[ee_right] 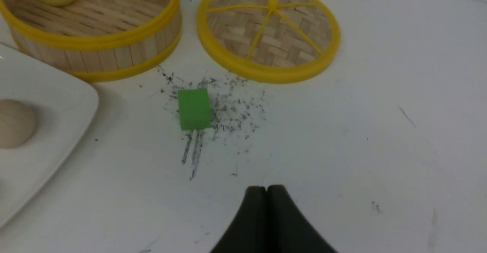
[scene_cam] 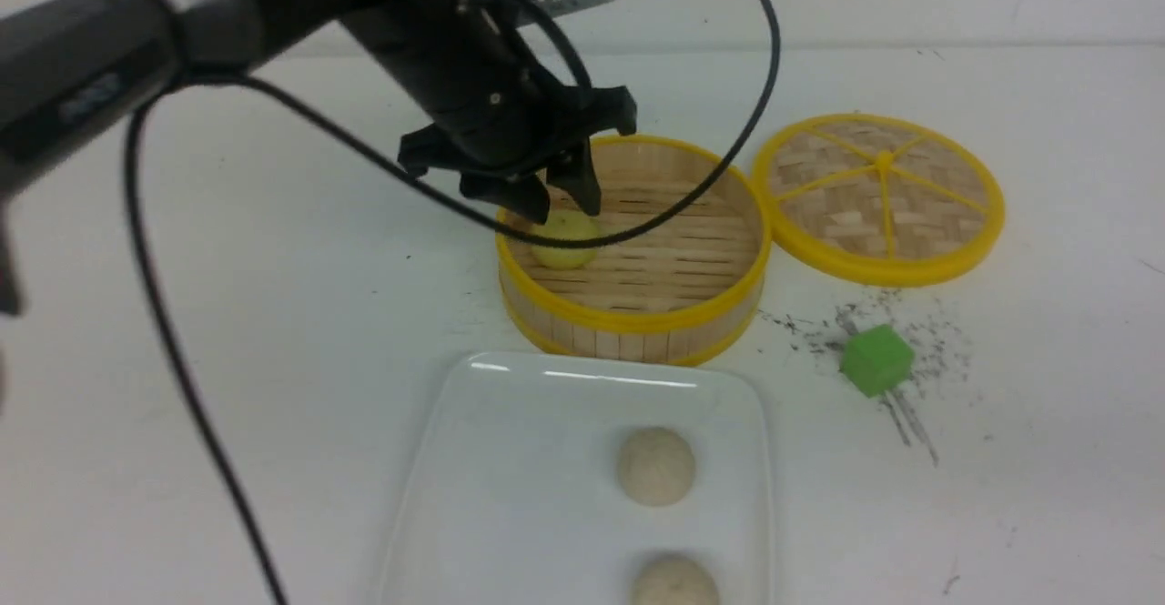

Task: Put the steamed buns into the plate on the white tablecloth.
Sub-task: 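Reach into the bamboo steamer and grasp a bun with the left gripper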

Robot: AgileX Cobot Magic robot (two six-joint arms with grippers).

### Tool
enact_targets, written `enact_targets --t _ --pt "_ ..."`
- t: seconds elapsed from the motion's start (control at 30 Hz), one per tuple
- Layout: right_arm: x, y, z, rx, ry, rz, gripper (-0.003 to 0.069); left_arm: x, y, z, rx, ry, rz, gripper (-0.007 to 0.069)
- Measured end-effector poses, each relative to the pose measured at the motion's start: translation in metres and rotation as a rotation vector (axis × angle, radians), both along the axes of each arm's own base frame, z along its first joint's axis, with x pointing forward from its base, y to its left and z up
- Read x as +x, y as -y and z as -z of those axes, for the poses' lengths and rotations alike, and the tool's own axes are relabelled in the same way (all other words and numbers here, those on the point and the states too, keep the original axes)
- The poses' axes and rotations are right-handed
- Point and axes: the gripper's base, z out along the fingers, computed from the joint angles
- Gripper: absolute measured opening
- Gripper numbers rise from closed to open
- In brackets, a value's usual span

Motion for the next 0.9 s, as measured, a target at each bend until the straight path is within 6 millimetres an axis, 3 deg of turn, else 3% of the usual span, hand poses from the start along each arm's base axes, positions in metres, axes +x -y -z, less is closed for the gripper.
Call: enact_targets --t 0.03,0.23,0.5,0.7,0.8,0.9 --pt "0.000 0.000 0.000 0.003 0.008 -0.004 -0.0011 0.014 0.004 0.009 0.034 -0.005 -0.008 0.0340" --pt "0.001 -0.001 0.003 0.003 0.008 -0.009 -0.0008 0.052 0.018 0.046 0.102 -0.056 -0.035 0.0340" --pt "0.001 -0.002 0.003 0.006 0.015 -0.013 -0.0007 0.071 0.020 0.078 0.176 -0.040 -0.042 0.0328" --pt "0.001 -0.002 0.003 0.006 0.016 -0.013 -0.0003 0.075 0.019 0.083 0.199 -0.012 -0.045 0.0200" --pt "0.001 -0.002 0.003 0.006 0.016 -0.013 0.0000 0.074 0.020 0.082 0.185 -0.019 -0.045 0.0057" --pt "0.001 -0.002 0.003 0.005 0.016 -0.013 0.0002 0.071 0.021 0.075 0.162 -0.034 -0.044 0.0021"
